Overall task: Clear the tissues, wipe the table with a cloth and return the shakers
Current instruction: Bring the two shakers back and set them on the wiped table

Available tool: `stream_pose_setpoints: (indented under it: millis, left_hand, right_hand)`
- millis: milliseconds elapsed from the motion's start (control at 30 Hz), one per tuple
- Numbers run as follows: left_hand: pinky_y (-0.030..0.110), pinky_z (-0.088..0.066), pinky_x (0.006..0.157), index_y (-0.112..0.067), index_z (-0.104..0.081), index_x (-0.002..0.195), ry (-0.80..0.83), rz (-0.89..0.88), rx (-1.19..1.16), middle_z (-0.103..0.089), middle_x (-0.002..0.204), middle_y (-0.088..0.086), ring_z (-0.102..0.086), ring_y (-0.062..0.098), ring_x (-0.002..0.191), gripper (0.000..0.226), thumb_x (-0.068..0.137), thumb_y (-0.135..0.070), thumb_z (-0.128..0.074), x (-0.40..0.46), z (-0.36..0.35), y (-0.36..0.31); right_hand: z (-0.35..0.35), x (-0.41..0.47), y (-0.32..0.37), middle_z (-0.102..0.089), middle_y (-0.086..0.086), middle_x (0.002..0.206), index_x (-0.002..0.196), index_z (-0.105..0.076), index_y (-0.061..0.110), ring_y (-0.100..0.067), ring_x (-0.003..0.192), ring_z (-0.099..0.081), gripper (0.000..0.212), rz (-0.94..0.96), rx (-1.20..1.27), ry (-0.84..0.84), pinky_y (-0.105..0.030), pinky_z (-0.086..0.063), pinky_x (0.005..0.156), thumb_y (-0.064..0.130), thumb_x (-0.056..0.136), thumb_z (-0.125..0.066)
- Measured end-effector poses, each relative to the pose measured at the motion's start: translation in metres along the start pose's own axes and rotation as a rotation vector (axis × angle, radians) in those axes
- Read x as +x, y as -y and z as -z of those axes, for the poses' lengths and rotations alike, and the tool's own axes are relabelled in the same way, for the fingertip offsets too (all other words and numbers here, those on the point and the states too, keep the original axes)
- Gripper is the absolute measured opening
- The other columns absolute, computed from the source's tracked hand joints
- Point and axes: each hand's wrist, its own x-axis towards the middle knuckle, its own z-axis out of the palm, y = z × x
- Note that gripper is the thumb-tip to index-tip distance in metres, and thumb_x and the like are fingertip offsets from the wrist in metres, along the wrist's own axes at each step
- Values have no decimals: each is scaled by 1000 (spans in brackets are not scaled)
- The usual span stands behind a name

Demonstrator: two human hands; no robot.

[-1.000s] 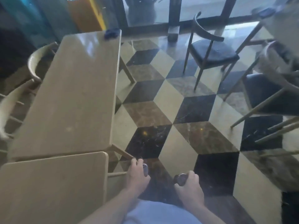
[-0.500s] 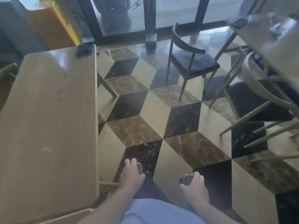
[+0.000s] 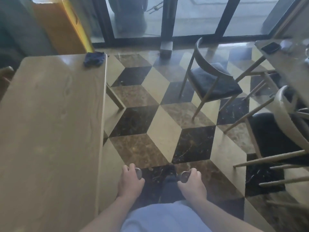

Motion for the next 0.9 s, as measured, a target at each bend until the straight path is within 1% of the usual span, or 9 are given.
stream_pose_setpoints:
  millis: [100, 167, 300, 433, 500, 600, 700, 800, 900]
  left_hand:
    - [37, -53, 68, -27, -41, 95, -20, 79, -24, -38, 100, -1, -56, 26, 81, 33, 76, -34, -66, 34, 8, -8]
    - [37, -53, 68, -27, -41, 93, -50, 137, -50, -37, 98, -2, -55, 24, 79, 31, 76, -34, -66, 62, 15, -16]
    - [36, -53, 67, -28, -43, 93, -115, 294, -101, -36, 99, -3, -55, 24, 78, 32, 73, -36, -66, 119, 41, -36]
    - [38, -53, 64, -26, -42, 90, -230, 470, -192, -34, 97, -4, -55, 25, 74, 32, 71, -34, -67, 156, 68, -50]
    - [39, -53, 65, -27, -44, 91, -289, 552, -275, -36, 99, -4, -55, 27, 75, 32, 70, -30, -68, 168, 77, -57]
    - [39, -51, 66, -29, -46, 95, -343, 669, -369, -37, 102, -4, -55, 28, 78, 33, 71, -28, -69, 172, 82, -63]
    - [39, -51, 67, -30, -47, 97, -394, 729, -403, -38, 103, -5, -57, 28, 81, 34, 72, -29, -69, 177, 90, -57]
    - [37, -49, 69, -26, -50, 99, -457, 820, -445, -39, 103, -3, -57, 29, 87, 34, 71, -27, -70, 191, 101, -43]
    - [35, -47, 69, -25, -52, 100, -503, 853, -487, -39, 102, -5, -56, 28, 87, 37, 69, -26, -72, 199, 109, -25]
  right_hand:
    - [3, 39, 39, -44, 3, 131, 137, -35, 23, -19, 106, -58, 71, 67, -57, 34, -32, -57, 83, 45, 79, -69]
    - [10, 72, 68, -45, 2, 129, 135, -35, 24, -18, 106, -58, 69, 123, -104, 74, -30, -56, 82, 44, 79, -70]
    - [44, 143, 133, -45, 2, 109, 111, -42, 24, -22, 93, -59, 44, 249, -187, 110, -36, -52, 76, 42, 78, -66]
    - [60, 190, 197, -41, 4, 102, 100, -40, 23, -20, 84, -53, 37, 403, -263, 188, -32, -43, 68, 38, 79, -67]
    - [58, 205, 230, -41, 4, 102, 101, -39, 23, -19, 84, -51, 37, 498, -315, 238, -30, -40, 67, 39, 80, -66]
    - [52, 214, 267, -40, 4, 102, 111, -41, 22, -18, 83, -51, 39, 564, -358, 319, -26, -38, 60, 36, 83, -64]
    - [38, 215, 296, -43, 2, 113, 119, -42, 21, -18, 84, -53, 45, 682, -387, 384, -23, -37, 54, 35, 82, -63]
    - [20, 217, 327, -42, 3, 117, 119, -41, 21, -21, 89, -58, 47, 748, -439, 431, -31, -49, 63, 37, 80, -63]
    - [-2, 212, 360, -42, 3, 113, 112, -40, 22, -23, 88, -57, 46, 843, -535, 460, -33, -46, 62, 39, 76, -64]
